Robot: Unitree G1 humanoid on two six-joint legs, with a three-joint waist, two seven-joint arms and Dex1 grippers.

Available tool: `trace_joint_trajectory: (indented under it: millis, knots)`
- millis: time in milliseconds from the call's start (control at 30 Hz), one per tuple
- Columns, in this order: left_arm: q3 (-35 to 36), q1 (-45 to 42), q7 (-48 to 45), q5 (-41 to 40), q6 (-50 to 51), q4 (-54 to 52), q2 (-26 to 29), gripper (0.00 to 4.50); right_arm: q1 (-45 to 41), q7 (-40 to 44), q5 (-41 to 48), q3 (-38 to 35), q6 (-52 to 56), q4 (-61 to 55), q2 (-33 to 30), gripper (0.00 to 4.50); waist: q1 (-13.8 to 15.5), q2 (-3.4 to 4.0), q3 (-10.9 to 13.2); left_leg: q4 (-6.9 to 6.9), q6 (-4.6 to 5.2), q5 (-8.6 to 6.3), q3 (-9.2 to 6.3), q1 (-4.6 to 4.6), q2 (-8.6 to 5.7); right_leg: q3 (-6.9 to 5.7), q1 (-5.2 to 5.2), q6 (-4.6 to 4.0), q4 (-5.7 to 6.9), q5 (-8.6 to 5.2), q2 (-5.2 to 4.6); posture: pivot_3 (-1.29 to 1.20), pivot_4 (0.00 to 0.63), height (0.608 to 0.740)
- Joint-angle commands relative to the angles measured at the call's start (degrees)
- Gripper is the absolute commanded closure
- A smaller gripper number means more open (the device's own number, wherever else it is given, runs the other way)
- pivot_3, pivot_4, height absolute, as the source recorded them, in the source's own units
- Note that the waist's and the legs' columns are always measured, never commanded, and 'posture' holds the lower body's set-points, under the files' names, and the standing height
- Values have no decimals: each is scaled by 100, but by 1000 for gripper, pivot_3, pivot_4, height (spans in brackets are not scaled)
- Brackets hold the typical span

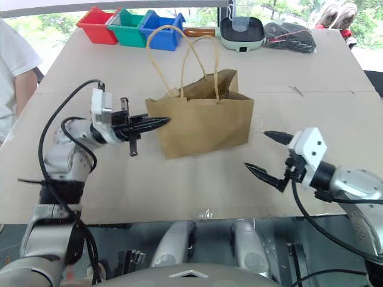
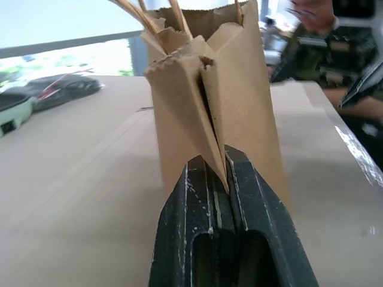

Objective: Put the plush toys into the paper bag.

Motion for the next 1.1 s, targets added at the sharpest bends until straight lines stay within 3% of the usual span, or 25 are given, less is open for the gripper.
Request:
trace_joint_trajectory:
  millis: [33, 167, 333, 467, 533, 600, 700, 833, 967, 1100]
  knots:
    - [-260, -775, -820, 459, -922, 1341, -183, 4500, 224, 18, -112, -389, -339, -181, -103, 22, 12, 0, 0, 0, 0, 0, -3, 0, 0, -2, 0, 0, 1, 0, 2, 0, 150, 740]
    - [-410, -1575, -973, 928, -1885, 2747, -476, 4500, 175, 46, -283, -279, -567, 92, -138, 22, 11, -3, 1, 2, 0, 0, -8, -2, 0, -5, 0, 0, 2, 0, 6, 0, 150, 740]
    - [-612, -1891, -1023, 926, -2113, 3410, -567, 4500, 26, 331, -310, -138, -764, 459, -239, 22, -17, -3, 1, 1, 0, 0, -9, 0, 2, -2, 0, 0, 4, 0, 9, 0, 150, 740]
    - [-342, -1809, -885, 858, -1614, 3167, -558, 2998, -13, 546, -298, -138, -888, 711, -325, 0, 5, -3, 1, 2, 0, 0, -9, -3, 2, -3, 0, 0, 4, 0, 8, 0, 150, 740]
    - [-208, -1419, -688, 678, -974, 2417, -359, 2152, 23, 634, -253, -225, -921, 765, -360, 0, 1, -3, 1, 3, 0, 0, -8, -4, 2, -3, 0, 0, 4, 0, 7, 0, 150, 740]
    - [11, -872, -232, 496, -260, 1442, -121, 2152, 63, 694, -208, -330, -942, 804, -386, 0, -34, -2, 2, 2, 0, 0, -9, -3, 4, -1, 0, 0, 5, 0, 6, 0, 150, 740]
    - [617, 514, 778, -244, 1583, -719, 461, 2152, 256, 666, -76, -632, -847, 708, -402, 0, -143, 1, 2, -5, 0, 0, -10, 6, 14, 2, 0, -1, 10, 0, 7, 0, 150, 740]
    - [1337, 1936, 1823, -820, 2804, -2484, 802, 2152, 550, 514, 59, -978, -686, 547, -377, 0, -87, 7, 3, -12, 0, 0, -14, 19, 23, -7, 11, -2, 12, -1, -4, 0, 150, 740]
    - [2104, 3521, 2588, -1196, 3457, -3886, 760, 2152, 968, 464, 12, -1216, -643, 508, -350, 0, -9, 6, 3, -9, -1, -1, -11, 44, 16, -10, 42, 1, 2, -4, -19, 0, 150, 740]
    - [2263, 4296, 2892, -1069, 3289, -4340, 613, 2152, 1234, 463, -32, -1416, -651, 573, -365, 0, 67, 6, 2, -3, 0, -1, -10, 46, 7, -11, 45, 1, -1, -5, -22, 0, 150, 740]
